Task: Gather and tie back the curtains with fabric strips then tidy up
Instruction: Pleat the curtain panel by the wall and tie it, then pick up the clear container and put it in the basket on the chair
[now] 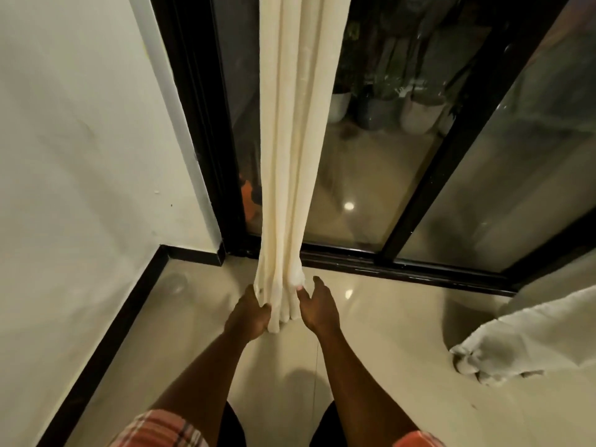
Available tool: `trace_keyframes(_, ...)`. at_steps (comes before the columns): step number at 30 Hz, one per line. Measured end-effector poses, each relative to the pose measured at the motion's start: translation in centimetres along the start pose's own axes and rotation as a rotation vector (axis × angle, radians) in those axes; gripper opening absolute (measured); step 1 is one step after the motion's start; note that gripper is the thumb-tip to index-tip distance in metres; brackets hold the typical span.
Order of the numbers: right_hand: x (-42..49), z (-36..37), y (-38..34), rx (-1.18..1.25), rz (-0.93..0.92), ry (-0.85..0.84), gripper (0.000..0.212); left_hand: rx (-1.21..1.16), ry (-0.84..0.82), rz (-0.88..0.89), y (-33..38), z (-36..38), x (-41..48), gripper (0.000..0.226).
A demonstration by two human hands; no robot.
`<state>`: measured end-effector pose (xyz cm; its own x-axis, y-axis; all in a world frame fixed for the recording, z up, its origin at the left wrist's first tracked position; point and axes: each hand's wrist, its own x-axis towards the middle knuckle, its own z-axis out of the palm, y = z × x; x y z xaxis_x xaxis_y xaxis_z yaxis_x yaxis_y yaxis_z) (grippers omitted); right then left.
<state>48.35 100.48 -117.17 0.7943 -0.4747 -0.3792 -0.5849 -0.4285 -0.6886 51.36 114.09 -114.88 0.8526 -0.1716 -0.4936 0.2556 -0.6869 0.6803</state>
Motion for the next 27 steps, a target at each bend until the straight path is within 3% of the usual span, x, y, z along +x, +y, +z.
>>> trace_keyframes(5, -3.6, -1.6, -1.7, -0.312, -0.047, 0.025, 0.050, 0.503, 0.032, 0.072, 1.1, -2.3, -3.3, 0.057)
trace_keyframes(9, -8.1, -3.2, -4.4, -0.486, -0.125, 0.028, 0.061, 0.701, 0.065, 0.125, 3.1, -4.4, -7.8, 0.060)
trace_keyframes(13, -13.5, -6.6, -8.0, -0.548, -0.200, -0.029, 0.072, 0.728, 0.057, 0.072, 5.8, -7.4, -13.2, 0.063)
trace_keyframes(19, -21.4, -12.6, -13.8, -0.663, -0.319, -0.255, 0.073, 0.693, -0.002, -0.022, 10.8, -12.9, -22.0, 0.065)
trace_keyframes(27, -25.0, -16.2, -20.3, -0.669, -0.341, -0.257, 0.074, 0.654, 0.105, -0.031, 14.6, -19.3, -27.4, 0.065)
